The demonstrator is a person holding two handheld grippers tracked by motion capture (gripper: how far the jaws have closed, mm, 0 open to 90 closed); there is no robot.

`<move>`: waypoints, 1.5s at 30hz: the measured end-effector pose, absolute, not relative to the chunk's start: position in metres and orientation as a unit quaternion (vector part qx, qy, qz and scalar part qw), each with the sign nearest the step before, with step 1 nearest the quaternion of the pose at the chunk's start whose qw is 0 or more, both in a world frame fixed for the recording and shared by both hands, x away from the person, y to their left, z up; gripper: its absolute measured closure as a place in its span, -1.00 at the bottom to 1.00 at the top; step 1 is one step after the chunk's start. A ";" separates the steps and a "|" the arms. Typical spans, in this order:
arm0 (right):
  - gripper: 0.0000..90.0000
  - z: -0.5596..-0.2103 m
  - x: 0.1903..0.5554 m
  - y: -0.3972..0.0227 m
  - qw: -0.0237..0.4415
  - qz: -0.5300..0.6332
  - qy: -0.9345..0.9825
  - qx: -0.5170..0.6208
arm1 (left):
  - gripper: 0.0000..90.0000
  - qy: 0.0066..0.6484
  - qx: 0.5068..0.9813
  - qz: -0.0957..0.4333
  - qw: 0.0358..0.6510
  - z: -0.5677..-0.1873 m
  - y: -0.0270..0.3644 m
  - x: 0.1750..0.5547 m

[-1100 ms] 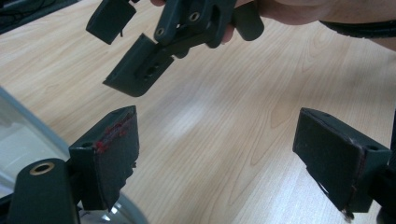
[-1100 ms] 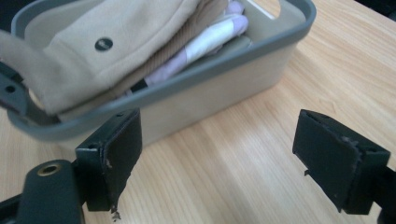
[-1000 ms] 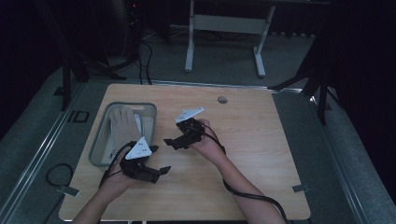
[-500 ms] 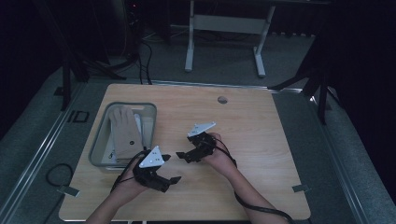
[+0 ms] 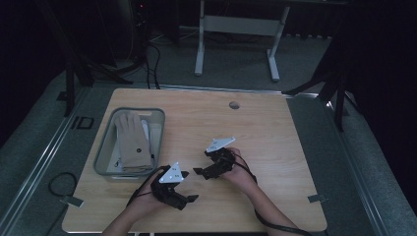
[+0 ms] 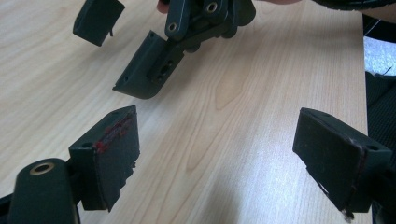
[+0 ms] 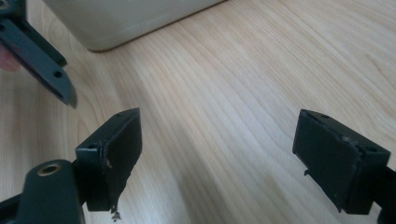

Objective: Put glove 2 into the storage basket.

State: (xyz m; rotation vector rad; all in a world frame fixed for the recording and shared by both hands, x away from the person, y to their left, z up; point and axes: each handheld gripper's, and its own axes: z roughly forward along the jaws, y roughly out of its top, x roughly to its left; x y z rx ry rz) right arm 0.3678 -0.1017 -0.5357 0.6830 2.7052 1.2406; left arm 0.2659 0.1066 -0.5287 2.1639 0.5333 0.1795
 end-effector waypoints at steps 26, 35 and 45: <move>-0.69 -0.557 0.343 -0.161 0.059 0.409 0.881 0.230 | -0.67 0.198 0.869 0.039 0.452 -0.552 0.085 0.266; -0.70 -0.556 0.333 -0.179 0.084 0.418 0.874 0.232 | -0.67 0.195 0.866 0.042 0.458 -0.553 0.087 0.264; -0.70 -0.558 0.334 -0.184 0.094 0.423 0.869 0.239 | -0.67 0.187 0.869 0.043 0.457 -0.555 0.085 0.261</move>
